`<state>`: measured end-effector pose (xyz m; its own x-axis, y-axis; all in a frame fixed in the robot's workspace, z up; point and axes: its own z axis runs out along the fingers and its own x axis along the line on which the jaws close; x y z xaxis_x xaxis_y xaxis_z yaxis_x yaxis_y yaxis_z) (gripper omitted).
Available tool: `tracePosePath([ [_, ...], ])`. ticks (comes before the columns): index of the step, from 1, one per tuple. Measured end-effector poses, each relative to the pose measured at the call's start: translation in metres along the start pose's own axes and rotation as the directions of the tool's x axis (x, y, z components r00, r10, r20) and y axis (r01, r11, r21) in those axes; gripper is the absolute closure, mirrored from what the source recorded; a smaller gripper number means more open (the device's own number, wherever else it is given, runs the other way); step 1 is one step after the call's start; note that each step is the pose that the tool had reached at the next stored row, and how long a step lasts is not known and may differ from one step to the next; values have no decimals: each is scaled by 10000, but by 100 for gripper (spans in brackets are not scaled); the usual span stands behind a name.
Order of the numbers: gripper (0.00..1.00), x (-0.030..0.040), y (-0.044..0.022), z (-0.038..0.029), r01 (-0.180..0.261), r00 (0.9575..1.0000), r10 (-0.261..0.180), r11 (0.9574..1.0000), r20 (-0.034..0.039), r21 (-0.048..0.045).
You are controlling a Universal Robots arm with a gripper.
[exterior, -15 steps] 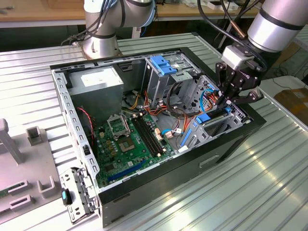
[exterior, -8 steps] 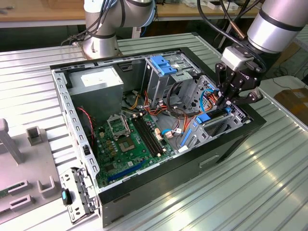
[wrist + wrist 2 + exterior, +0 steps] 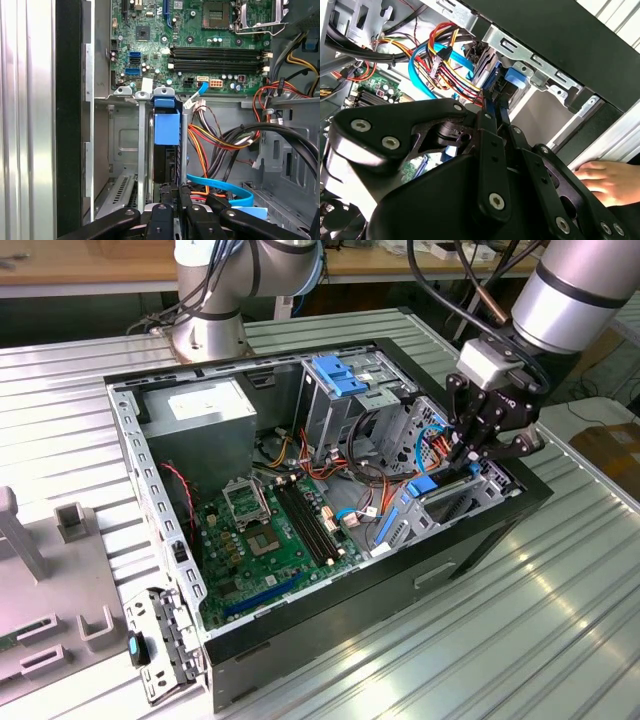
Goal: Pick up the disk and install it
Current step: 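Insert the first disk wire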
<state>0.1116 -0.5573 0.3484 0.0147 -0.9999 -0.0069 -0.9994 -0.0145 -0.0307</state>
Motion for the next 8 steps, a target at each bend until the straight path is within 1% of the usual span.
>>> tracePosePath([
  [8, 84, 2, 1, 35, -3, 10000, 3, 10000, -2, -4],
])
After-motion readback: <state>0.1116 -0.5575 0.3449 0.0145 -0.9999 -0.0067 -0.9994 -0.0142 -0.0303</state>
